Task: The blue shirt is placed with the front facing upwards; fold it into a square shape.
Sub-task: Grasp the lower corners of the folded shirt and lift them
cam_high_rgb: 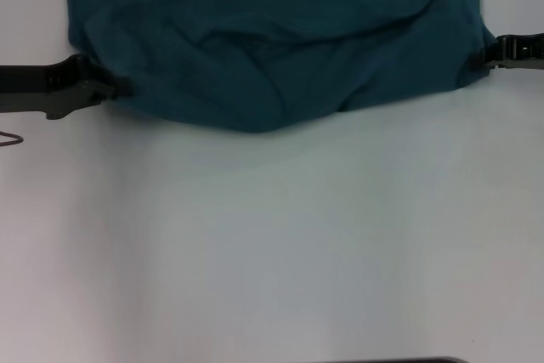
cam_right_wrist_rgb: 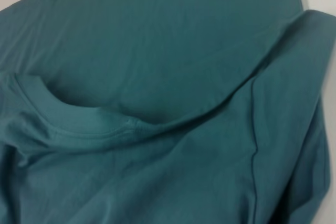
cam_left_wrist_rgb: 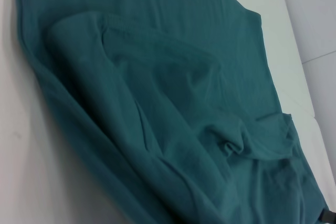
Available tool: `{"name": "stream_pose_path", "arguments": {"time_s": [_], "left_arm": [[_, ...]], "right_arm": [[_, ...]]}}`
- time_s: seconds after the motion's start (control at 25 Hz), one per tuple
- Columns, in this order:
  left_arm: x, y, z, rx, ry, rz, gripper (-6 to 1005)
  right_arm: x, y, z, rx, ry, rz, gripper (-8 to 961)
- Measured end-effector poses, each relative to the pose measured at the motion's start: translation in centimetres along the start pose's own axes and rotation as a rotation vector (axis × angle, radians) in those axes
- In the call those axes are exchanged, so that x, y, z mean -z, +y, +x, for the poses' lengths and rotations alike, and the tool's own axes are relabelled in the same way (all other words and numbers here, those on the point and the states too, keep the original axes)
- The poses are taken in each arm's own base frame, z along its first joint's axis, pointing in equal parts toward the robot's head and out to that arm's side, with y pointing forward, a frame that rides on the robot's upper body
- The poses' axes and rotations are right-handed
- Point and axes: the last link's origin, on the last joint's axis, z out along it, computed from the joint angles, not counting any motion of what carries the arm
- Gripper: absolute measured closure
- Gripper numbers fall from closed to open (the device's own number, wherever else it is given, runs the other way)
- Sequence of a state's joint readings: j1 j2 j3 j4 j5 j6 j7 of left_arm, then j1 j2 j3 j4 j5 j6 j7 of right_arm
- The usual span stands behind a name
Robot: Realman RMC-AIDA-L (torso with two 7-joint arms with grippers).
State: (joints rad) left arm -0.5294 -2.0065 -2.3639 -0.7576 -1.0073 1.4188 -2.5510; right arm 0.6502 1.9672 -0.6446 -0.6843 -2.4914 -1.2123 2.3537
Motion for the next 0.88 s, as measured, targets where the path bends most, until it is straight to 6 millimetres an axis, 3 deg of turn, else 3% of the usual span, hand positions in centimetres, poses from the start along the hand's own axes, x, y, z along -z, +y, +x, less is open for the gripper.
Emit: {"name": "stream_pose_path", "arguments": {"time_s": [0.2, 0.36, 0.56, 0.88], "left_arm": [[0.1, 0.0, -0.1, -0.005, -0.012, 0.003, 999], [0.8, -0.6, -0.2, -0.02, -0.06, 0.05, 999], [1.6, -0.3, -0.9, -0.045, -0.151, 0.053, 999], [4.0, 2.1, -2.0, -0.128, -0.309, -0.024, 999]], "right_arm": [[0.8, 0.0, -0.2, 0.003, 0.016, -0.014, 709], [2.6, -0.2, -0.3, 0.013, 0.045, -0.007, 845], [4.8, 0.4, 0.3, 0.053, 0.173, -0.026, 897], [8.3, 2.6, 1.5, 0.127, 0.35, -0.048, 888]]}}
